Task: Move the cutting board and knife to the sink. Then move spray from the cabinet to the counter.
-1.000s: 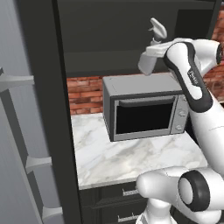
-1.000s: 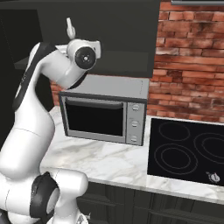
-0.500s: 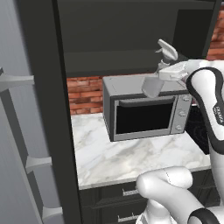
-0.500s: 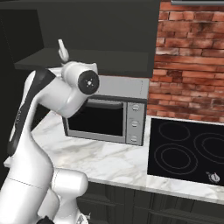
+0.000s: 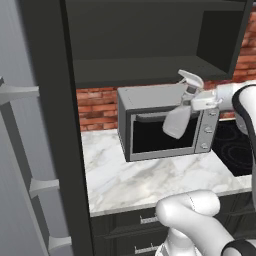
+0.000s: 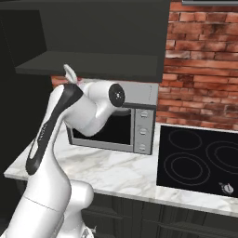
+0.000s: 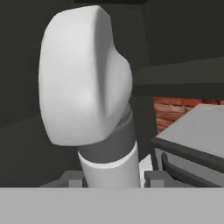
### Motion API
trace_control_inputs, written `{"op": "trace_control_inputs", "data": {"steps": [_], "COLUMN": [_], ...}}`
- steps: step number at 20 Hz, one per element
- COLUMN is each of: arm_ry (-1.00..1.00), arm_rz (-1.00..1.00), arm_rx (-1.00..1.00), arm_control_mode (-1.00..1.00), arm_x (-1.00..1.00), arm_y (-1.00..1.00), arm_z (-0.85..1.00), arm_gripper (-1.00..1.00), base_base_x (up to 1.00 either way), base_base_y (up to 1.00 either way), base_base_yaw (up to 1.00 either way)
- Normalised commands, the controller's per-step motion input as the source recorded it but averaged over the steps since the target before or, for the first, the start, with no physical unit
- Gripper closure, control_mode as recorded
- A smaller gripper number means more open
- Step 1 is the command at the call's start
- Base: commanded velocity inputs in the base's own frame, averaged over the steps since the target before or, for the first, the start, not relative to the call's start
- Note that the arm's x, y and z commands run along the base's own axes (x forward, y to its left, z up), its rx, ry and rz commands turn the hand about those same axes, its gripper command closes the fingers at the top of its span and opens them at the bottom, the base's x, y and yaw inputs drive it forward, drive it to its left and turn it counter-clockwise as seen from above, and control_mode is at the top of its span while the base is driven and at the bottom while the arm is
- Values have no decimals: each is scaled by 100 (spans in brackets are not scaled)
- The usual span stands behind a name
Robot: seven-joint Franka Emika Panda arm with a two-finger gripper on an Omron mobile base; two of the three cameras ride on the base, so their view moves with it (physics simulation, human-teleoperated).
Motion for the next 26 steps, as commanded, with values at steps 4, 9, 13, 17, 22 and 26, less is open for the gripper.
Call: {"op": "trace_control_inputs", "data": {"steps": [4,9,13,17,22,26], "arm_ry": [1,0,0,0,0,3], "arm_rz": [16,9,3,2,9,5], "arm_rx": [-5,-10,-12,-8,0,0], "arm_control_mode": [-100,-100,-100,-100,-100,-100], "arm_x": [10,2,0,0,2,20], "arm_y": [-8,2,1,0,1,1], "arm_z": [-63,-56,-66,-71,-69,-63], "arm_gripper": [100,100,100,100,100,100], "base_base_x": [0,0,0,0,0,0], "base_base_y": [0,0,0,0,0,0], "base_base_yaw": [0,0,0,0,0,0]}}
